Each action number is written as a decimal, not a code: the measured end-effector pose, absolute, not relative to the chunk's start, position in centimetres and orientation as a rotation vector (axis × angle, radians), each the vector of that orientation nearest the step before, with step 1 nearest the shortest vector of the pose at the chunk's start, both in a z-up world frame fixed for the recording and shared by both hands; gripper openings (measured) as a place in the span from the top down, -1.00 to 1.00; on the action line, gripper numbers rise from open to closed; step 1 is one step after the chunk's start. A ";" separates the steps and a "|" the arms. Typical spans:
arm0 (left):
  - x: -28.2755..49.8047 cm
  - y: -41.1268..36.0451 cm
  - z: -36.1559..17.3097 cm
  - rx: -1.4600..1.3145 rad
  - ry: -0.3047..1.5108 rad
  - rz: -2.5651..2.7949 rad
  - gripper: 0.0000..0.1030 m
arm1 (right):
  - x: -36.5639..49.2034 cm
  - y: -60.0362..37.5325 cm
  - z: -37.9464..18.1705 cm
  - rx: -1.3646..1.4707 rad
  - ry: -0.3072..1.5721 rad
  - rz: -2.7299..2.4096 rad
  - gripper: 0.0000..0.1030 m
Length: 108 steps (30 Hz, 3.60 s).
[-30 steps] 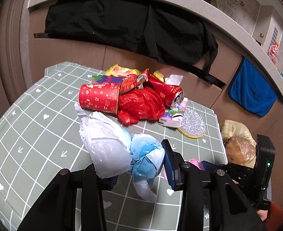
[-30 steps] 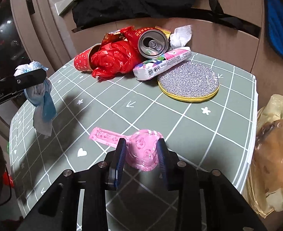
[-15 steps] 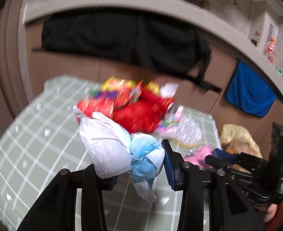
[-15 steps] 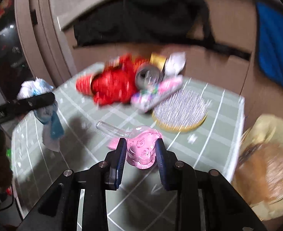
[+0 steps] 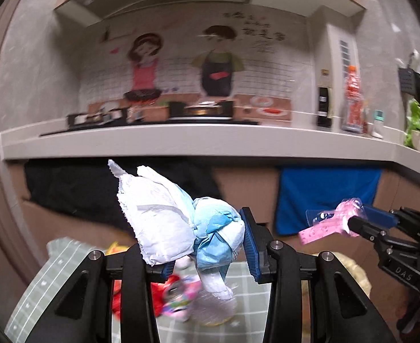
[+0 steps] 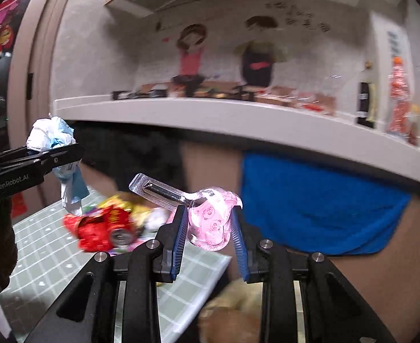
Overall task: Collect trash
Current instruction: 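Carry the tissue and pink toy over the yellow bin with both grippers, then open both grippers to drop the tissue and pink toy into the bin, then grasp the red paper cup with the left gripper while the right grasps red wrappers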
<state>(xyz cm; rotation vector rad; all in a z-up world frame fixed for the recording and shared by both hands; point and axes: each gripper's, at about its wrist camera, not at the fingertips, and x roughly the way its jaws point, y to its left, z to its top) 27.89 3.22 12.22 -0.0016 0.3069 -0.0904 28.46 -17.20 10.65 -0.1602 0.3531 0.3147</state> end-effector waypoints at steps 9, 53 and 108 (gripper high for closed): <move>30.3 -6.5 10.4 -0.003 0.379 -0.264 0.21 | 28.0 -25.3 10.3 -0.134 0.382 0.175 0.46; 36.6 -0.5 -0.6 -0.205 0.695 -0.378 -0.48 | 32.0 -31.8 0.6 0.155 0.621 0.159 0.24; 26.6 33.1 -4.8 -0.236 0.565 0.160 -0.48 | 40.8 12.2 -5.3 -0.042 0.891 0.642 0.24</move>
